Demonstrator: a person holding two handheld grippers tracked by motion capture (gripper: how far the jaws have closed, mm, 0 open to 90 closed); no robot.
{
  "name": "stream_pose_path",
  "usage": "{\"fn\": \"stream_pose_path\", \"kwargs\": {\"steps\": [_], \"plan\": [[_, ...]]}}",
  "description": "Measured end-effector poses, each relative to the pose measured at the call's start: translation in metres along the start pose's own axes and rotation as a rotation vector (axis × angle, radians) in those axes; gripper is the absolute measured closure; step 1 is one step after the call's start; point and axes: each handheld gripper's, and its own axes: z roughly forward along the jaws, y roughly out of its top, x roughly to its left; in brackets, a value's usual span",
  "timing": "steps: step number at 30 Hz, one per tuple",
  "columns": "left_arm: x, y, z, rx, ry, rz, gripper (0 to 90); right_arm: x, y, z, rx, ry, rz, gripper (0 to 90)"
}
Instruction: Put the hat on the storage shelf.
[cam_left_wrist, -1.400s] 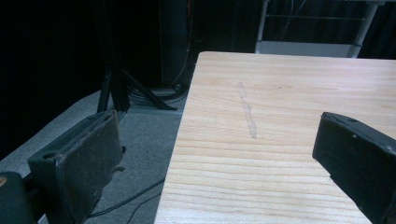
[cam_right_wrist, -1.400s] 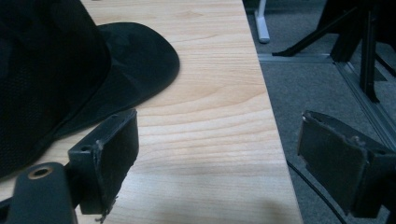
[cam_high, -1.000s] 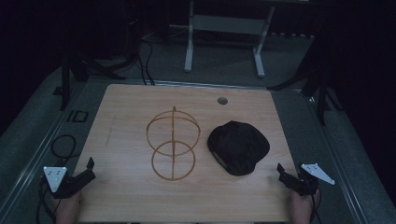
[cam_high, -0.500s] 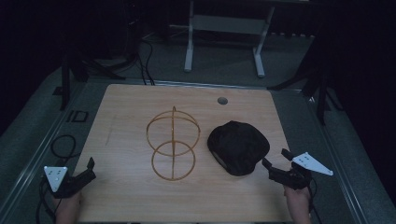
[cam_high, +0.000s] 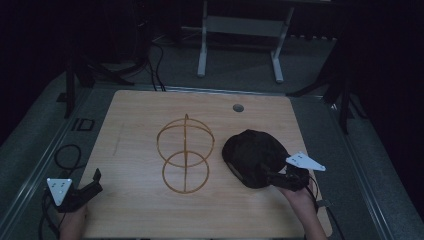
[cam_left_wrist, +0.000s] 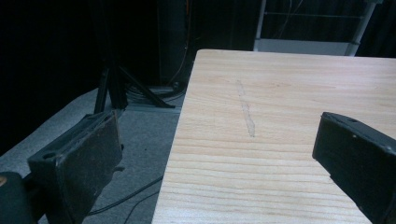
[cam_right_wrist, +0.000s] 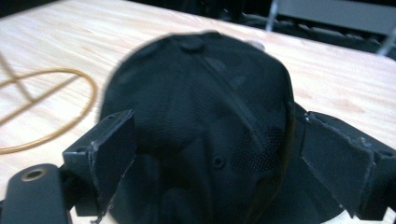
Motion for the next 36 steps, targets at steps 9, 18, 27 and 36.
{"fn": "stream_pose_path", "kwargs": {"steps": [9,18,27,36], "plan": [[0.0,0.0,0.0,-0.002,-0.006,0.004,1.8,-0.005,-0.017,0.035,0.096,-0.036,0.039,10.8],[-0.001,0.0,0.0,-0.002,-0.005,0.007,1.8,-0.009,-0.022,0.045,0.102,-0.071,0.1,18.1],[-0.001,0.0,0.0,0.0,-0.003,0.004,1.8,-0.013,-0.019,0.043,0.111,-0.068,0.109,72.1],[-0.001,0.0,0.0,-0.001,-0.004,0.004,1.8,-0.015,-0.013,0.05,0.119,-0.064,0.131,90.0]]}}
